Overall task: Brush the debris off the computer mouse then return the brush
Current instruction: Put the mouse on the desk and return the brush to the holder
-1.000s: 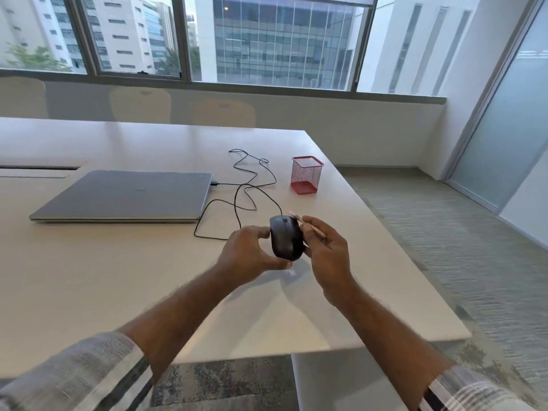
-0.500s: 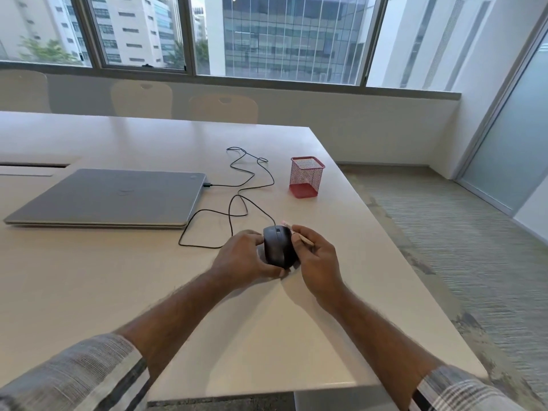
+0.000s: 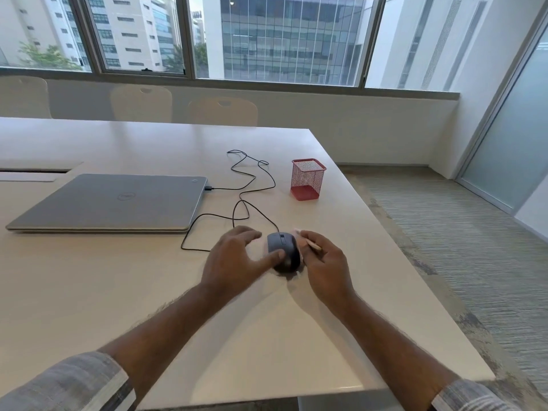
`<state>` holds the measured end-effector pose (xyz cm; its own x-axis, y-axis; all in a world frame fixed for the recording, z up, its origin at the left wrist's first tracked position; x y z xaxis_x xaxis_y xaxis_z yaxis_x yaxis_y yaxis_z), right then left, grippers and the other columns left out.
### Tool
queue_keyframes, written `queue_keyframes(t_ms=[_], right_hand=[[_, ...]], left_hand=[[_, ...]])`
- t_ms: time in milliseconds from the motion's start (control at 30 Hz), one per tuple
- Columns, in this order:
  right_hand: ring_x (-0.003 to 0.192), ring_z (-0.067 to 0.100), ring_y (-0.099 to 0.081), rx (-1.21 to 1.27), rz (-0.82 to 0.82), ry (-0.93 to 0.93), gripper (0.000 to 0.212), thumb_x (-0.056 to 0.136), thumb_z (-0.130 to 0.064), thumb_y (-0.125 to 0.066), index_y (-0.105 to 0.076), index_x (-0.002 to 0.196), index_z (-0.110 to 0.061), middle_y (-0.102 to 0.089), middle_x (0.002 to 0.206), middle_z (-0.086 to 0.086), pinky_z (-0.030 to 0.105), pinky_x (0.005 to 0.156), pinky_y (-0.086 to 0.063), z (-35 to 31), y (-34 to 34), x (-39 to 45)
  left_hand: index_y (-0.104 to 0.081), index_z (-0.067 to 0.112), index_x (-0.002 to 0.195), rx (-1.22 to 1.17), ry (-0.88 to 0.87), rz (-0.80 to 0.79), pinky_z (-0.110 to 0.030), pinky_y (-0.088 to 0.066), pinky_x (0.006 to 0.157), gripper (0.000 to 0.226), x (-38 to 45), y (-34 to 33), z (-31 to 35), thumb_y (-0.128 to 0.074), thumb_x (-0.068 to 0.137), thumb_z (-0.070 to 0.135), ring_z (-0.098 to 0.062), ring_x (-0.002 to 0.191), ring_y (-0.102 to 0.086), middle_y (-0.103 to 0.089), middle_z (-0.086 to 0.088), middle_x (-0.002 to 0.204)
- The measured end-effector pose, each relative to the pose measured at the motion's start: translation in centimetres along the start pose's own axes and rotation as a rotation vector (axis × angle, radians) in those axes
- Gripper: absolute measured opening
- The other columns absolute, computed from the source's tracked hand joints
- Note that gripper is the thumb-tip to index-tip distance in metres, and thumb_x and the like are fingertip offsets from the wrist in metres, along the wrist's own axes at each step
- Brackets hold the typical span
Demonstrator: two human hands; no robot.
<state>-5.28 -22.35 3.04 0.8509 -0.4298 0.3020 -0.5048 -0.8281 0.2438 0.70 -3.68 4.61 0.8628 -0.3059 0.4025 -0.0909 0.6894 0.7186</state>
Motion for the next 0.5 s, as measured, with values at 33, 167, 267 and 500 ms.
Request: queue_keyframes(t_ms=[33,167,267,500], right_hand=[[0.105,0.017,-0.069,-0.036,0.031,0.025,0.024,0.099,-0.013,-0.06,-0.072,0.12,-0.013,-0.075,0.113,0.0,0.036,0.097,-0.055,-0.1,0.4,0.0],[0.088,0.021,-0.071,-0.128,0.115,0.158,0.02,0.099,-0.014,-0.06,-0.071,0.115,-0.012,-0.076,0.101,0.0,0.036,0.084,-0.057,-1.2,1.6,0.6],[0.088,0.025,-0.072,-0.174,0.109,0.26,0.022,0.1,-0.011,-0.056,-0.071,0.116,-0.01,-0.073,0.1,-0.001,0.036,0.082,-0.057,-2.5,1.9,1.8],[0.091,0.017,-0.065,-0.238,0.153,0.344,0.021,0.101,-0.015,-0.057,-0.072,0.113,-0.008,-0.076,0.107,0.008,0.024,0.079,-0.047,-4.7,2.9,7.1]], left_hand=[[-0.07,0.015,0.124,0.022,-0.028,0.07,-0.025,-0.045,0.086,0.077,0.0,0.6,-0.2,-0.065,0.075,0.073,-0.012,0.106,-0.061,-0.068,0.003,0.122],[-0.055,0.01,0.14,0.222,-0.043,0.13,-0.037,-0.041,0.107,0.077,1.0,1.7,-2.4,-0.064,0.086,0.063,-0.026,0.13,-0.052,-0.06,-0.008,0.139],[-0.032,0.009,0.156,0.32,0.028,-0.048,-0.038,-0.023,0.122,0.098,1.8,0.8,-4.3,-0.057,0.086,0.072,-0.025,0.15,-0.029,-0.036,-0.009,0.162],[-0.013,0.012,0.161,0.378,0.065,-0.229,-0.034,-0.01,0.125,0.113,2.0,-1.2,-6.7,-0.034,0.081,0.088,-0.02,0.157,-0.011,-0.013,-0.007,0.17]])
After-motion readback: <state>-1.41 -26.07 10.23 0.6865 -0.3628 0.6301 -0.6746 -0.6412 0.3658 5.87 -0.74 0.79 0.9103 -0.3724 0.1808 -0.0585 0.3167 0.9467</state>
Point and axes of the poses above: each hand's wrist, its own x-axis towards the middle knuckle, its own y-axis out of the back of the hand, z = x × y, the point moved 4 cm from there along x, towards the middle knuckle
